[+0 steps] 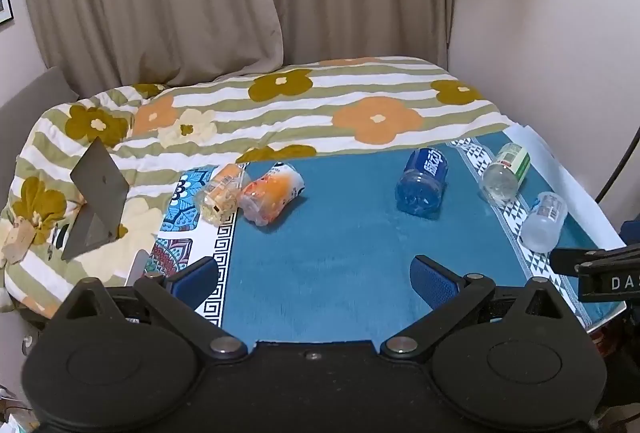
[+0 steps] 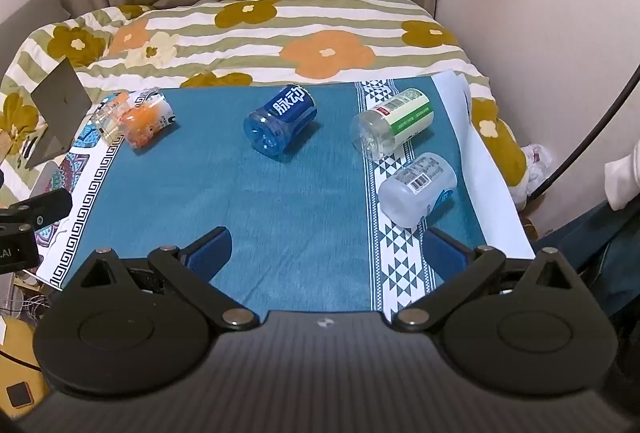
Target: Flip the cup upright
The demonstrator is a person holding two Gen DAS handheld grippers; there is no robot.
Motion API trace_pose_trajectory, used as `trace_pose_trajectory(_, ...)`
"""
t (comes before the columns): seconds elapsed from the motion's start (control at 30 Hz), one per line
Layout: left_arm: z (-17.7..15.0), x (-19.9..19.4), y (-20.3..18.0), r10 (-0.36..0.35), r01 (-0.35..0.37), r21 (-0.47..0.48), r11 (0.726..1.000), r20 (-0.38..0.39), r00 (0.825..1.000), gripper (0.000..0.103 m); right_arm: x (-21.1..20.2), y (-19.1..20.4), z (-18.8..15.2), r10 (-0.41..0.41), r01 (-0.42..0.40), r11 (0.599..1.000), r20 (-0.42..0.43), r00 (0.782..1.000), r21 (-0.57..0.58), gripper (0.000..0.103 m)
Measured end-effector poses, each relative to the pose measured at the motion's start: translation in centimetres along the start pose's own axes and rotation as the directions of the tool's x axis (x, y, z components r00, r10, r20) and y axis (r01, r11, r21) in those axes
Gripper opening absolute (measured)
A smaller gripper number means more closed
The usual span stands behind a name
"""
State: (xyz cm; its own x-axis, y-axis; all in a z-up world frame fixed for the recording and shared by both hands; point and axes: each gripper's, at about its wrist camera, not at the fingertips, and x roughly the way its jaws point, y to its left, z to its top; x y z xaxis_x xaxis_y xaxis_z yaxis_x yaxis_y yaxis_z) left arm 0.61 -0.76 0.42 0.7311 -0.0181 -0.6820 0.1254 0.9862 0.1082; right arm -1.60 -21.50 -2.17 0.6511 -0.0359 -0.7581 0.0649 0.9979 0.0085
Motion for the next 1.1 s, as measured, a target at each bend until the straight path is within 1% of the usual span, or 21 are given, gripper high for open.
trace_pose_trajectory(0.2,0.3,0.0,0.1,-0.011,0.011,-0.002,1.0,0.004,1.0,0.103,0.3,0.2,0.4,-0.001,0.001,1.0,-0.009,1.0,0.008,0.103)
trace_pose_trajectory(0.73,0.7,0.7,0.8,-0.004,0.003,-0.018,1.0,-0.008,1.0,0.103,0.7,0.5,0.8,0.002,-0.002,1.0,-0.014,1.0,0.01,0.103)
trace_pose_trajectory(1.1,1.0,1.0,1.1,0.002,-0.002,-0.019,1.0,0.007,1.0,0.103,0.8,1.0,1.3,-0.002,0.002,1.0,-0.008,1.0,0.009,0.103)
